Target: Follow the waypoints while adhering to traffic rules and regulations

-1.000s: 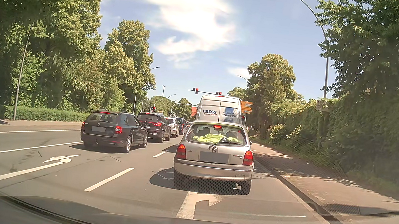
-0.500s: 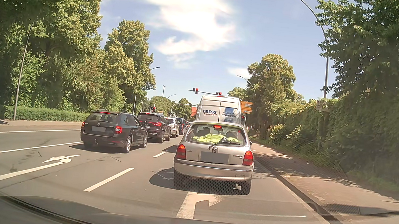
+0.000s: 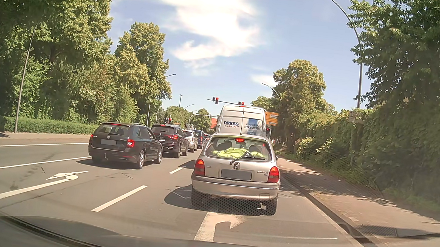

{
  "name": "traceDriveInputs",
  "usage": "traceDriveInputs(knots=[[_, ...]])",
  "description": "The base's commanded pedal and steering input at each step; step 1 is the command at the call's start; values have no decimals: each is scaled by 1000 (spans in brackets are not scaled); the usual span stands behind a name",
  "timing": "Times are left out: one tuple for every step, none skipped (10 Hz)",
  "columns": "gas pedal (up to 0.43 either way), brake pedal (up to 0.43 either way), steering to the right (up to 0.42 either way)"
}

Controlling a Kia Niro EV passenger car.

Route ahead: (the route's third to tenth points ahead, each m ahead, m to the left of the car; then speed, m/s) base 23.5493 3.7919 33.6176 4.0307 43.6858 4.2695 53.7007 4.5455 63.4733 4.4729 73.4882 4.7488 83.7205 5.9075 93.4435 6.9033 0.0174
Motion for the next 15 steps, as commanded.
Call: traceDriveInputs(knots=[[0,128,8],[0,152,8],[0,183,8],[0,189,8],[0,195,8],[0,201,8],[0,201,8],[0,201,8],[0,201,8],[0,201,8],[0,201,8],[0,201,8],[0,201,8],[0,201,8],[0,201,8]])
